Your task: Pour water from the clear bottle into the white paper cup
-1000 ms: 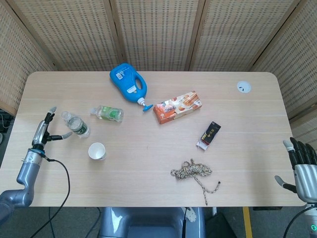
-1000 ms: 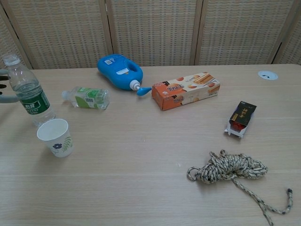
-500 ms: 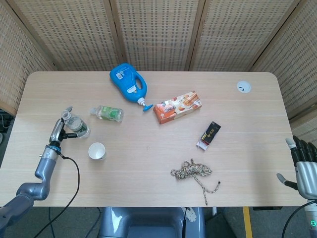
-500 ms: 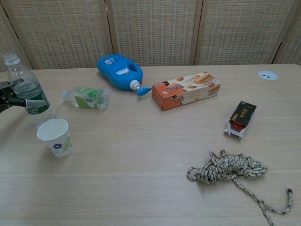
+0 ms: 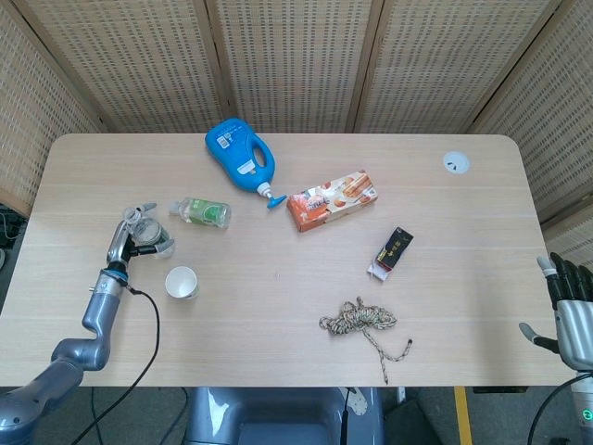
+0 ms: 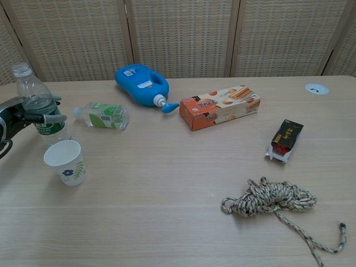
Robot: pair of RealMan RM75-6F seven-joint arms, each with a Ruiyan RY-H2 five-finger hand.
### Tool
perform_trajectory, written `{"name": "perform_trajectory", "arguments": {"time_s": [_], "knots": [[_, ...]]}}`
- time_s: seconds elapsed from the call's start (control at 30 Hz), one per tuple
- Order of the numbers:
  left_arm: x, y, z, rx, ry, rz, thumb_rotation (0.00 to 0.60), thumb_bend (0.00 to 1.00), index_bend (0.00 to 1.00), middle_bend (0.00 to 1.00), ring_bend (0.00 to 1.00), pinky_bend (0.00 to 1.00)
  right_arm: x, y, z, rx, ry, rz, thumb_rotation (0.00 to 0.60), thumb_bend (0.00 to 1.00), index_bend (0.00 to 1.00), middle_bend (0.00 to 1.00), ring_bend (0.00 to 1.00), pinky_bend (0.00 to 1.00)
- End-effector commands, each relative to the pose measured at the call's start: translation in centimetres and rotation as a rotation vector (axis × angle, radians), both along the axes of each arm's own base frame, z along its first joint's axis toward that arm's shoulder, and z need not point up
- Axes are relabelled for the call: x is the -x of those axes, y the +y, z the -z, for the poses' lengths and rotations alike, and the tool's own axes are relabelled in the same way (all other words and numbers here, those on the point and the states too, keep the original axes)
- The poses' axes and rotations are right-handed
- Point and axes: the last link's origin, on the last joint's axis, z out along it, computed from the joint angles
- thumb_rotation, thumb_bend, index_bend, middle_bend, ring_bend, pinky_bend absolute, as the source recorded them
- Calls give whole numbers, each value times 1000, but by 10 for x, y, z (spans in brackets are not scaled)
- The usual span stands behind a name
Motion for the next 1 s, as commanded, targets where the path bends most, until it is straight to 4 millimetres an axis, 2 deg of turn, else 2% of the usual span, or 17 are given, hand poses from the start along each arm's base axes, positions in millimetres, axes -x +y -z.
{"name": "perform_trajectory", "arguments": {"time_s": [0.03, 0.13, 0.2, 0.33, 0.5, 0.63, 0.73, 0.87, 1.0], "knots": [[-2, 1, 0, -25, -18, -7, 600, 244, 585, 434, 200, 192, 0, 0, 0, 0, -3, -1, 600, 0, 0, 0, 0, 0], [-3, 2, -1, -36, -42, -15, 600, 360, 630, 481, 248, 277, 0, 0, -1, -1, -5, -2, 600, 0, 0, 0, 0, 0], [-2, 2, -3, -42, -51, -18, 600, 401, 637, 507, 271, 322, 0, 0, -1, -3, -6, -3, 600, 0, 0, 0, 0, 0], [-1, 4, -9, -63, -61, -19, 600, 430, 666, 566, 321, 367, 0, 0, 0, -6, -5, -5, 600, 0, 0, 0, 0, 0], [-5, 6, -21, -73, -46, 27, 600, 441, 675, 574, 328, 379, -1, 1, 1, -8, -3, -7, 600, 0, 0, 0, 0, 0], [-8, 6, -41, -59, 54, 124, 600, 438, 677, 576, 328, 380, -2, 2, 1, -8, -5, -10, 600, 0, 0, 0, 0, 0], [-6, 2, -61, -29, 206, 214, 600, 439, 677, 576, 328, 382, -3, 3, 1, -10, -7, -15, 600, 0, 0, 0, 0, 0], [5, -11, -85, 40, 382, 283, 600, 460, 678, 576, 328, 386, -5, 5, 0, -9, -8, -26, 600, 0, 0, 0, 0, 0], [17, -24, -102, 81, 484, 303, 600, 470, 677, 576, 328, 388, -7, 6, 0, -5, -3, -37, 600, 0, 0, 0, 0, 0]]}}
